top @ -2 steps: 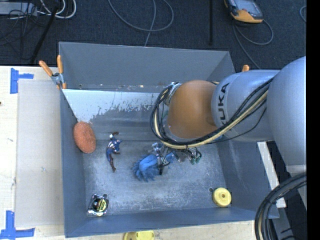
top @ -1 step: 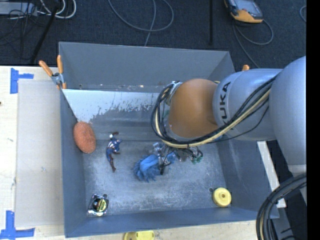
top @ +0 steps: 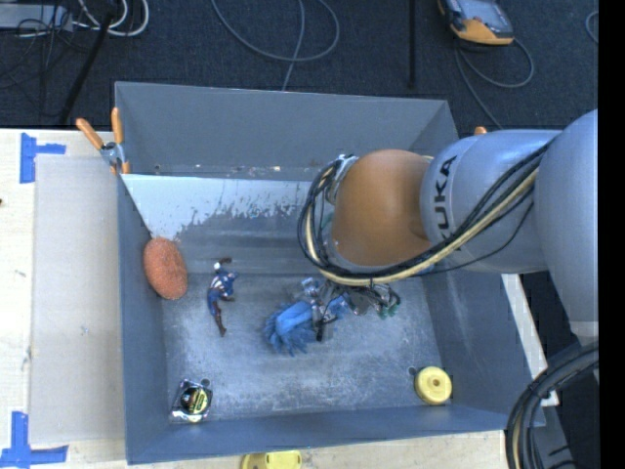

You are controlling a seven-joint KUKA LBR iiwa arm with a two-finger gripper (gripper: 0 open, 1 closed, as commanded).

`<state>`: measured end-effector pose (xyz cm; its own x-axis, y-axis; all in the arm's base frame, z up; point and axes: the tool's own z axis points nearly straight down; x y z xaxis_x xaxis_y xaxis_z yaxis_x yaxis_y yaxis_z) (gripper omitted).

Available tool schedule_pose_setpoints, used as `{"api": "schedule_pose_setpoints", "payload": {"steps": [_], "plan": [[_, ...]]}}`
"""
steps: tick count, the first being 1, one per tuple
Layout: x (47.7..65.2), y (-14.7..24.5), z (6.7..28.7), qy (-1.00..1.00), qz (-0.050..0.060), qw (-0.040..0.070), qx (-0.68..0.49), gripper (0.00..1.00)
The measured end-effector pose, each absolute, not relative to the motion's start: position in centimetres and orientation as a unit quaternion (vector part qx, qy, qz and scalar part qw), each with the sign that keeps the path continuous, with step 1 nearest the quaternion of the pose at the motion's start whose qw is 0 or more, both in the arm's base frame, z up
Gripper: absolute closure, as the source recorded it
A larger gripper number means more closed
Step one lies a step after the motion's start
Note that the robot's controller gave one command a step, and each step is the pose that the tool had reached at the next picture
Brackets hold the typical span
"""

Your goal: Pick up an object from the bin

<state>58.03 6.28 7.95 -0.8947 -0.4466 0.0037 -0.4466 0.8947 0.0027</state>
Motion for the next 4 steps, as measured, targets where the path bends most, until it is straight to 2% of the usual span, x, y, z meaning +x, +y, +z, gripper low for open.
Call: {"api": "schedule_pose_setpoints", "payload": {"steps": [2,4], "plan": [[58.1,6.3,12.0,-0.973,-0.001,0.001,0.229,1.00],[58.1,6.4,14.9,-0.973,0.000,0.001,0.229,1.00]]}}
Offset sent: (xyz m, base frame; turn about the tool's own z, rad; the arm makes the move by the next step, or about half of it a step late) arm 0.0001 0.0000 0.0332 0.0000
